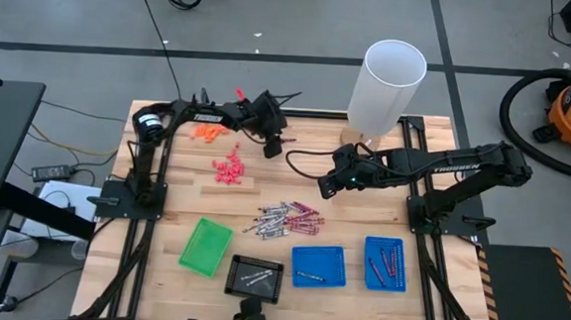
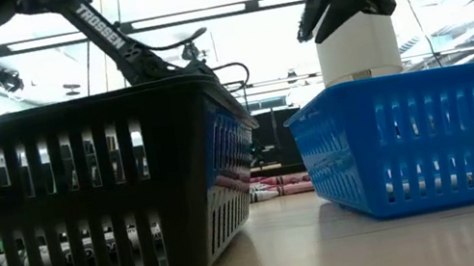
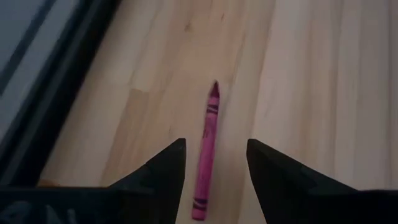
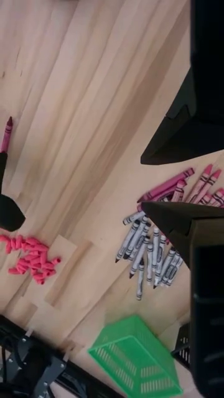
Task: Sort crayons
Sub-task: Put the red crayon into the right blue basket
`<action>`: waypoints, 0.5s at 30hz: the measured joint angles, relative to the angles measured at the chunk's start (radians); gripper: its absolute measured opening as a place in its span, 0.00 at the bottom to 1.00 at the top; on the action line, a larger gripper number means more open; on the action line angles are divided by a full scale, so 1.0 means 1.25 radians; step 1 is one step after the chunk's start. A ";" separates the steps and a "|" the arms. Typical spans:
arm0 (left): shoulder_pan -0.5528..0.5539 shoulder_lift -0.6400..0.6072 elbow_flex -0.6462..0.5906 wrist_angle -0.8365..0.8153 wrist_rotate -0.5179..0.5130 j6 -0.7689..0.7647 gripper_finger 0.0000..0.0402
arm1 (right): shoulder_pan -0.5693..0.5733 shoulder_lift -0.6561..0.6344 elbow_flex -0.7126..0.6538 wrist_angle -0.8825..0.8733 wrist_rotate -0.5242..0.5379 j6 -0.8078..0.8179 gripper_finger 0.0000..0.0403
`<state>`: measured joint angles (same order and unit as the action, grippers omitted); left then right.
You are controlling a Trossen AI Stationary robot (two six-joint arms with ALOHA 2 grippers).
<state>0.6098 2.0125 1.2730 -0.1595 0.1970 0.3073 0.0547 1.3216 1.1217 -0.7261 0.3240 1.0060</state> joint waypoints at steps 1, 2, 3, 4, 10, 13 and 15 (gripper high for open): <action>0.000 0.009 0.009 -0.011 0.001 0.002 0.45 | 0.000 0.000 0.000 0.000 0.000 0.004 0.28; 0.001 0.018 0.014 -0.024 0.002 0.003 0.45 | 0.000 0.000 0.000 0.000 0.000 0.007 0.28; 0.002 0.026 0.017 -0.036 0.002 0.003 0.45 | 0.000 0.000 0.000 0.000 0.000 0.009 0.28; 0.002 0.035 0.019 -0.040 0.001 0.002 0.45 | 0.000 0.000 0.000 0.000 0.000 0.010 0.28; 0.001 0.046 0.024 -0.057 -0.013 0.013 0.41 | 0.000 0.000 0.000 0.008 0.000 0.013 0.28; -0.001 0.046 0.024 -0.069 -0.013 0.021 0.32 | 0.000 0.000 0.000 0.008 0.000 0.012 0.28; -0.001 0.045 0.024 -0.075 -0.013 0.021 0.24 | 0.000 0.000 0.000 0.008 0.000 0.012 0.28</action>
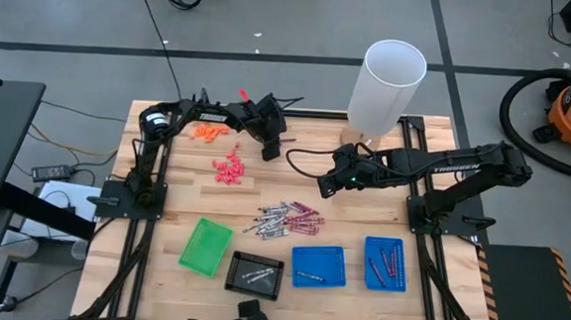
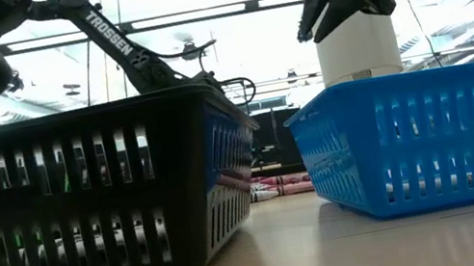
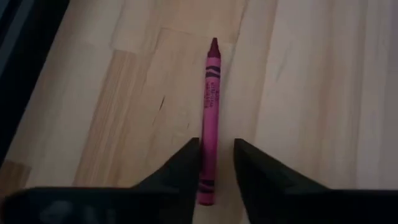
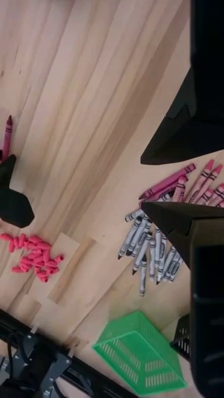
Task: Sort crayons
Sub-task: Put the red crayon into the right blue basket
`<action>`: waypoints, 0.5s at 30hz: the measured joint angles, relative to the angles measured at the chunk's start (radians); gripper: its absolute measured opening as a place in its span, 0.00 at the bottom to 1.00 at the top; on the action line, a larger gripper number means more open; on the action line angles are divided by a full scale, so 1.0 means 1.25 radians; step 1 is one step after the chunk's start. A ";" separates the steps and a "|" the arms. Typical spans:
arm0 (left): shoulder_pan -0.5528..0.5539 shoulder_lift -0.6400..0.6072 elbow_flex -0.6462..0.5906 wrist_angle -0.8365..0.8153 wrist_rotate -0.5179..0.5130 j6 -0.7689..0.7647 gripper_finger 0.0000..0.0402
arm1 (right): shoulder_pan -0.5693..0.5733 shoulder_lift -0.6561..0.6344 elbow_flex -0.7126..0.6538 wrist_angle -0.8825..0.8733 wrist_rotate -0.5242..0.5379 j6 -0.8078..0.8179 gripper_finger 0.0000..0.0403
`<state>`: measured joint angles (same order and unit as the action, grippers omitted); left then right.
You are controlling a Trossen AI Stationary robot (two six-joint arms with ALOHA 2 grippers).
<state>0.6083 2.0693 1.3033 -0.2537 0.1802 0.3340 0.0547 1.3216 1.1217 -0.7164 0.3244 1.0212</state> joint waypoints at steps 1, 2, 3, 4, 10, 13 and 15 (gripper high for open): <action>0.000 0.000 0.000 -0.001 0.000 0.000 0.21 | 0.000 0.000 0.000 0.000 0.000 0.000 0.28; -0.001 0.000 0.000 -0.002 -0.001 0.000 0.16 | 0.000 0.000 0.000 0.000 0.000 0.000 0.28; -0.001 0.000 0.000 -0.003 -0.001 0.000 0.12 | 0.000 0.000 0.000 0.000 0.000 -0.001 0.28; -0.001 -0.001 0.000 -0.005 -0.002 0.000 0.08 | 0.000 0.000 0.000 0.000 0.000 -0.001 0.28; -0.001 -0.007 -0.002 -0.009 -0.005 -0.010 0.03 | 0.002 0.000 0.000 -0.001 -0.001 0.000 0.28; -0.002 -0.030 -0.007 -0.041 -0.010 -0.015 0.03 | 0.001 0.000 0.000 -0.004 -0.001 0.000 0.28; -0.004 -0.053 -0.009 -0.046 -0.011 -0.016 0.03 | 0.001 0.000 0.000 -0.010 -0.001 0.000 0.28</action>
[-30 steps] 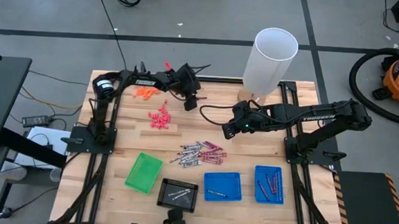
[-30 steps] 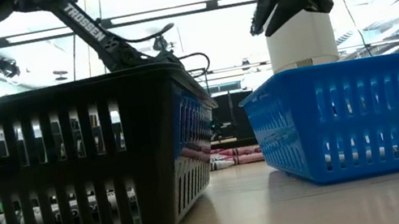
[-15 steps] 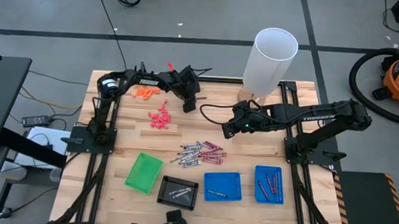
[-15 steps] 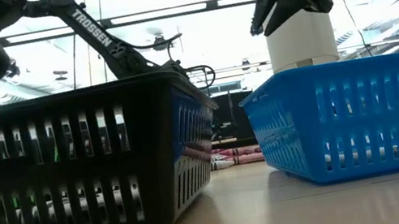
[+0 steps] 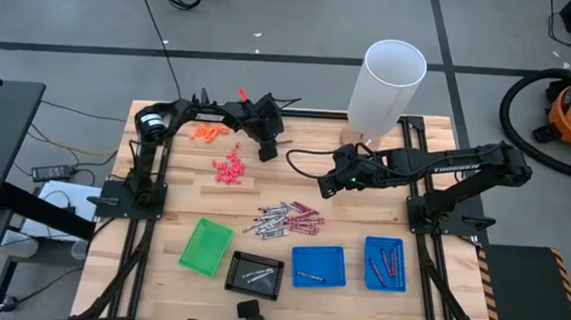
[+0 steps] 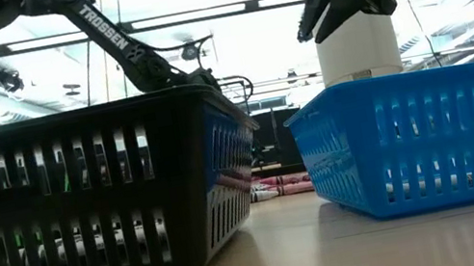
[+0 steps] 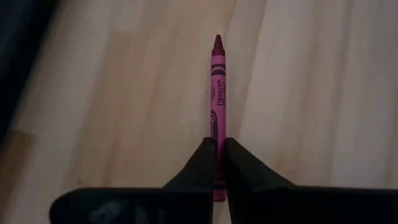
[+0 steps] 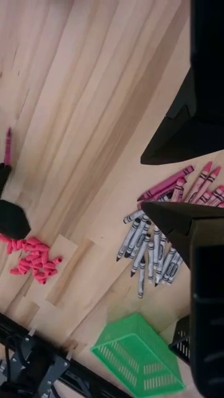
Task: Sort crayons
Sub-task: Put the red crayon into the right blue basket
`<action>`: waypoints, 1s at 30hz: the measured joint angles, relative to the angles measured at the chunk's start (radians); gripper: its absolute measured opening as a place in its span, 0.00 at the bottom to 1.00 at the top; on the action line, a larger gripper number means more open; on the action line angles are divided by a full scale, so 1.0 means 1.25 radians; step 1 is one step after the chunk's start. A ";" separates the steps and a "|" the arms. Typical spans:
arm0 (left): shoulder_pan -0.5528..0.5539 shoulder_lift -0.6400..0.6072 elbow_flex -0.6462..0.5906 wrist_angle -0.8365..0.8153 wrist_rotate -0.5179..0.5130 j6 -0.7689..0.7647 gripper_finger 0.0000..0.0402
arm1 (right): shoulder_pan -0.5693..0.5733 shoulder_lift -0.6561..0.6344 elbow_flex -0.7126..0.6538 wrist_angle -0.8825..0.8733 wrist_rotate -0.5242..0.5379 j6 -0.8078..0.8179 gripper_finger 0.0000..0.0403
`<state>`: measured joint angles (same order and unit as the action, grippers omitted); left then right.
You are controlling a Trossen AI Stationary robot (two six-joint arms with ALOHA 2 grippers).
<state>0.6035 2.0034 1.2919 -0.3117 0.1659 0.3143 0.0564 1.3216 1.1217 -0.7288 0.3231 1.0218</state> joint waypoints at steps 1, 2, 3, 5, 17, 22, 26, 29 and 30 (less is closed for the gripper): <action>-0.001 -0.016 0.000 -0.001 0.000 -0.002 0.03 | 0.000 0.000 0.000 -0.005 -0.003 0.000 0.28; -0.003 -0.035 0.001 -0.005 0.000 -0.004 0.03 | 0.000 0.000 0.000 -0.009 -0.006 0.000 0.28; -0.007 -0.052 0.003 -0.009 0.001 -0.009 0.03 | 0.000 0.000 0.000 -0.011 -0.007 0.000 0.28; -0.018 -0.078 0.004 -0.019 0.003 -0.023 0.03 | 0.000 -0.002 0.000 -0.021 -0.019 0.004 0.28; -0.165 -0.204 0.004 -0.028 0.049 -0.188 0.03 | 0.046 -0.051 0.053 -0.144 0.028 -0.018 0.28; -0.231 -0.223 0.004 0.011 0.054 -0.292 0.03 | 0.066 -0.088 0.015 -0.028 0.163 -0.028 0.29; -0.273 -0.240 0.005 0.095 0.053 -0.373 0.03 | 0.069 -0.112 -0.013 0.088 0.167 -0.066 0.30; -0.295 -0.249 0.004 0.156 0.031 -0.450 0.03 | 0.074 -0.141 -0.013 0.132 0.171 -0.085 0.33; -0.299 -0.255 0.004 0.178 0.021 -0.471 0.03 | 0.076 -0.151 -0.013 0.144 0.175 -0.090 0.34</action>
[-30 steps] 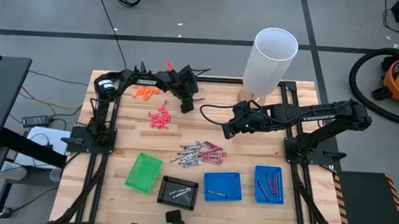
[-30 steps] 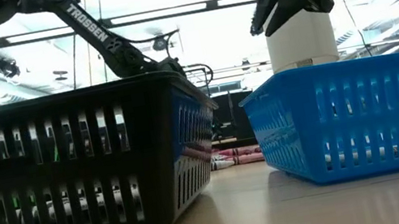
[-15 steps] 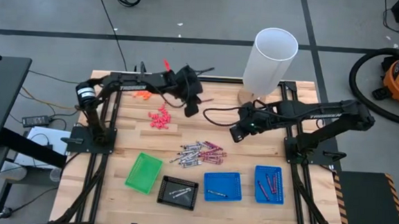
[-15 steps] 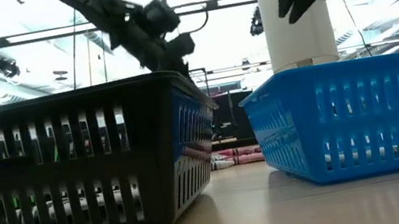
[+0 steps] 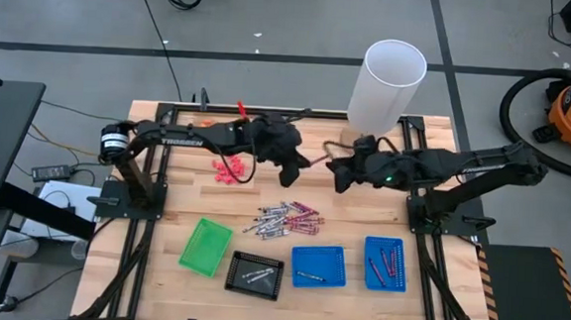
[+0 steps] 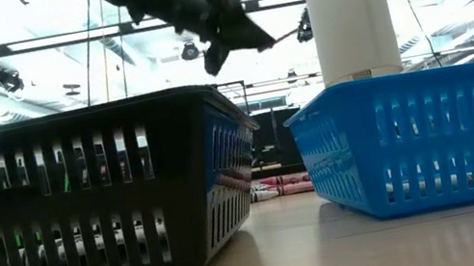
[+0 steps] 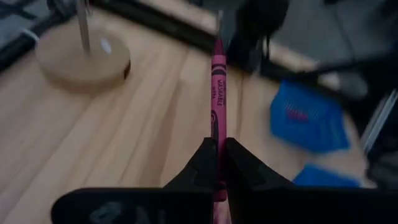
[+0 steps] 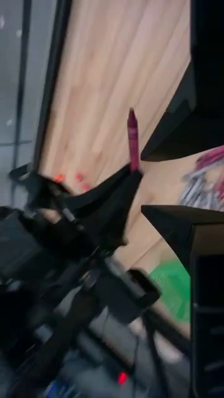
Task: Sort crayons
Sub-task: Put the red crayon into the right blue basket
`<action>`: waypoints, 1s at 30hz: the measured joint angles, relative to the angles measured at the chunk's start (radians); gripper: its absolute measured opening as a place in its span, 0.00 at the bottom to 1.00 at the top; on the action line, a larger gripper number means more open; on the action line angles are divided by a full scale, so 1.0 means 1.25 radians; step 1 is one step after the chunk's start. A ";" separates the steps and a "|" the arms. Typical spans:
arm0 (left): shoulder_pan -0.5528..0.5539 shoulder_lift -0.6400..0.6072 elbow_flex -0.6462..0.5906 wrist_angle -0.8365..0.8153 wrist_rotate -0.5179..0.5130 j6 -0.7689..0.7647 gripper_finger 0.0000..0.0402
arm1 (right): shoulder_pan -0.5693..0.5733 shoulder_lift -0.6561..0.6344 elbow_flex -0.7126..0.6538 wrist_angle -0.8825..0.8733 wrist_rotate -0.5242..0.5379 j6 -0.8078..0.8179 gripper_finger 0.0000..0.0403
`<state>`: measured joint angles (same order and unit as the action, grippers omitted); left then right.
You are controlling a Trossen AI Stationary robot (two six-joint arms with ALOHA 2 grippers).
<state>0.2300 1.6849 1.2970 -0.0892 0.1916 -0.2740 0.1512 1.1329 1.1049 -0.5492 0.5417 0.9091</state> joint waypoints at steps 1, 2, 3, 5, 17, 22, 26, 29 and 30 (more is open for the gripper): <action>-0.006 -0.005 0.000 0.038 -0.011 -0.014 0.03 | 0.002 -0.010 0.000 0.005 0.008 -0.001 0.35; -0.010 -0.012 0.000 0.069 -0.019 -0.020 0.03 | 0.004 -0.021 0.000 0.012 0.012 0.001 0.37; -0.013 -0.017 0.000 0.092 -0.028 -0.028 0.03 | 0.006 -0.031 0.000 0.021 0.013 0.004 0.38; -0.019 -0.025 0.001 0.146 -0.049 -0.044 0.03 | 0.010 -0.054 0.002 0.054 0.014 0.004 0.42; -0.052 -0.056 0.000 0.400 -0.068 -0.098 0.03 | 0.063 -0.067 0.021 0.261 0.175 -0.261 0.52; -0.073 -0.056 0.001 0.462 -0.066 -0.085 0.04 | 0.063 -0.044 0.021 0.337 0.182 -0.351 0.52; -0.089 -0.056 0.001 0.482 -0.053 -0.058 0.04 | 0.063 -0.028 0.021 0.381 0.182 -0.407 0.52; -0.098 -0.056 0.001 0.496 -0.051 -0.056 0.04 | 0.063 -0.021 0.021 0.397 0.182 -0.425 0.52; -0.099 -0.056 0.001 0.496 -0.051 -0.056 0.04 | 0.063 -0.019 0.021 0.402 0.180 -0.430 0.51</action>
<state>0.1067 1.6146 1.2980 0.5308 0.1283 -0.3443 0.2302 1.1087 1.1316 -0.0470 0.7671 0.3717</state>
